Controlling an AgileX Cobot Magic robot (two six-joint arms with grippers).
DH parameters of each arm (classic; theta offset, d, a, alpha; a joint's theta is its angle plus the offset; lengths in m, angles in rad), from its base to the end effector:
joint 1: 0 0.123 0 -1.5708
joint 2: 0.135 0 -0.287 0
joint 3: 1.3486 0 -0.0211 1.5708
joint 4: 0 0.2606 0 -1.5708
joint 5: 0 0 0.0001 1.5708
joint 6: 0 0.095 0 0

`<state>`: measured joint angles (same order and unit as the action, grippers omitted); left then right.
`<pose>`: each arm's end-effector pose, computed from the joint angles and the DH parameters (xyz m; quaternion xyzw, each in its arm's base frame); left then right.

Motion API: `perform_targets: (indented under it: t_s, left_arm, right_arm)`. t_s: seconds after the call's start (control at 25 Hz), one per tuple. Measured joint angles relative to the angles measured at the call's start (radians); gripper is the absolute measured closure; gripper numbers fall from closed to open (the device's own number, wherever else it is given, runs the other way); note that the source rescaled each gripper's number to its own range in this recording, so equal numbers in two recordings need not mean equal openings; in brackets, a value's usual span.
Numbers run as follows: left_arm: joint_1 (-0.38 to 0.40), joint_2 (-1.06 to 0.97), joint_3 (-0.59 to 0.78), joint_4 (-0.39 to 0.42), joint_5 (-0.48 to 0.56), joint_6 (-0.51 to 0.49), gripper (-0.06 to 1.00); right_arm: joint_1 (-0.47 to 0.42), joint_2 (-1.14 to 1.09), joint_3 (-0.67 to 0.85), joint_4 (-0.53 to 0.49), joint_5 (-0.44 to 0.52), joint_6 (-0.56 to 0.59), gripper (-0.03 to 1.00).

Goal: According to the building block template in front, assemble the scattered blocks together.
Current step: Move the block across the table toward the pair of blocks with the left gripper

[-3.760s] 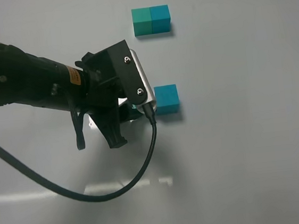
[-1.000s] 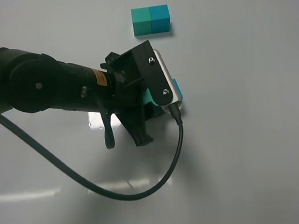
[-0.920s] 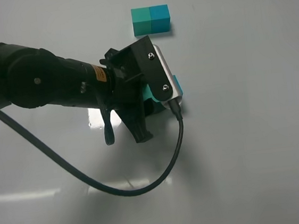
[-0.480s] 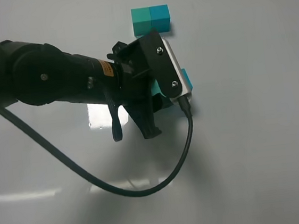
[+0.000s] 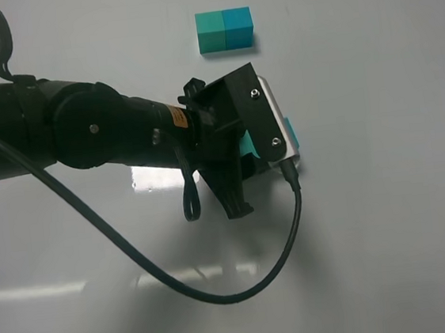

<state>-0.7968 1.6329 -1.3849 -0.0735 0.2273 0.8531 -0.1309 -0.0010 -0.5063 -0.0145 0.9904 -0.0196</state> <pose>0.2818 -0.2905 0.3476 0.5923 0.5814 -0.0111 0.5576 0.0070 -0.0021 0.2881 0.0463 0.8310 -0.0489 0.5521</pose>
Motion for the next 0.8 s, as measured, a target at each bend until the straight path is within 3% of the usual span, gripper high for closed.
perform_targets:
  t_s: [0.64,0.8]
  left_arm:
    - [-0.007,0.023,-0.008,-0.015,-0.022,-0.001,0.94]
    - [-0.007,0.023,-0.008,-0.015,-0.025,-0.005,0.84]
  right_arm:
    - [0.000,0.000,0.000,0.000,0.000,0.000,0.80]
    - [0.000,0.000,0.000,0.000,0.000,0.000,0.80]
